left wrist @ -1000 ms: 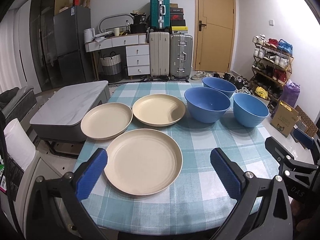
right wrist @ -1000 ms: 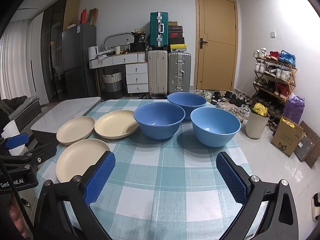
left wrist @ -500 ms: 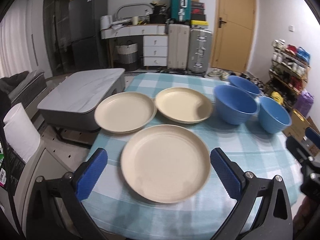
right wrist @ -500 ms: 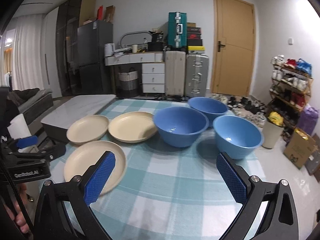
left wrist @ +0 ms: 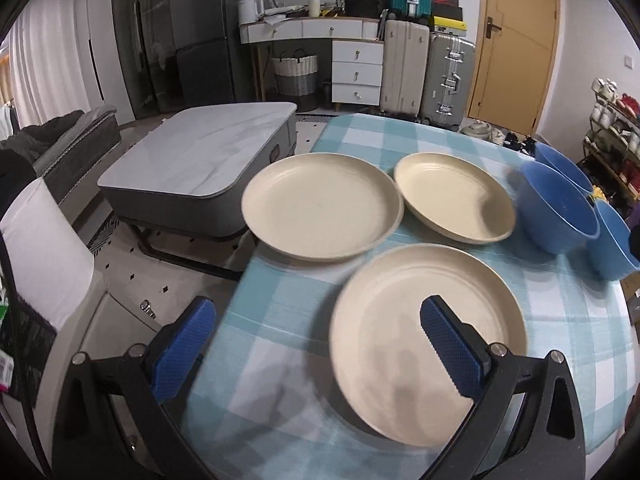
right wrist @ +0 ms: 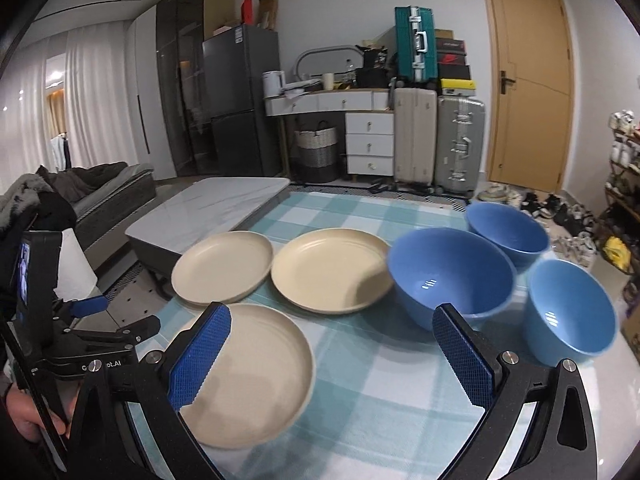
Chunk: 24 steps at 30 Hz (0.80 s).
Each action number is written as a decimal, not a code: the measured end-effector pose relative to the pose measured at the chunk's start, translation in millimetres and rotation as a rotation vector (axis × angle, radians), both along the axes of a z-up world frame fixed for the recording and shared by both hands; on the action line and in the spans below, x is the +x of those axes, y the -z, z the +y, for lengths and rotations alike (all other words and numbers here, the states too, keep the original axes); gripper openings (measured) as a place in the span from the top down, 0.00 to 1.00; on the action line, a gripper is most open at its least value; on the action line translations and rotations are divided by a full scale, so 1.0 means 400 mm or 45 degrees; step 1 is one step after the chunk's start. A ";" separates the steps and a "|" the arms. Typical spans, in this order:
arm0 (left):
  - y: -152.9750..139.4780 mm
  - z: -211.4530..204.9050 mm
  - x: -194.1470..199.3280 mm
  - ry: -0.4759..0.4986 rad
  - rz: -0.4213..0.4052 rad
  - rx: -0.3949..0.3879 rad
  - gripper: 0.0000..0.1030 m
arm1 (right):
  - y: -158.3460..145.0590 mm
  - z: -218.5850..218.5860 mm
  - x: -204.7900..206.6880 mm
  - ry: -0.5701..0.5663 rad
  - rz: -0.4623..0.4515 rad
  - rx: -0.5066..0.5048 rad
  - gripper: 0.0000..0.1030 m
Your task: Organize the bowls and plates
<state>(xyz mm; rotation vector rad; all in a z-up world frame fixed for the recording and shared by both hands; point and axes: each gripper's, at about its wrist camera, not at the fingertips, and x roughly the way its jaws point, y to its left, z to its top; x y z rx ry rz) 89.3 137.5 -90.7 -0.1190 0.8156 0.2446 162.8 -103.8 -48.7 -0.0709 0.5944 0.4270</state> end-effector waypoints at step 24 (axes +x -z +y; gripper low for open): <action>0.104 0.289 0.299 -0.229 0.247 -0.135 0.00 | -0.019 0.465 0.447 -0.417 0.146 -0.318 0.00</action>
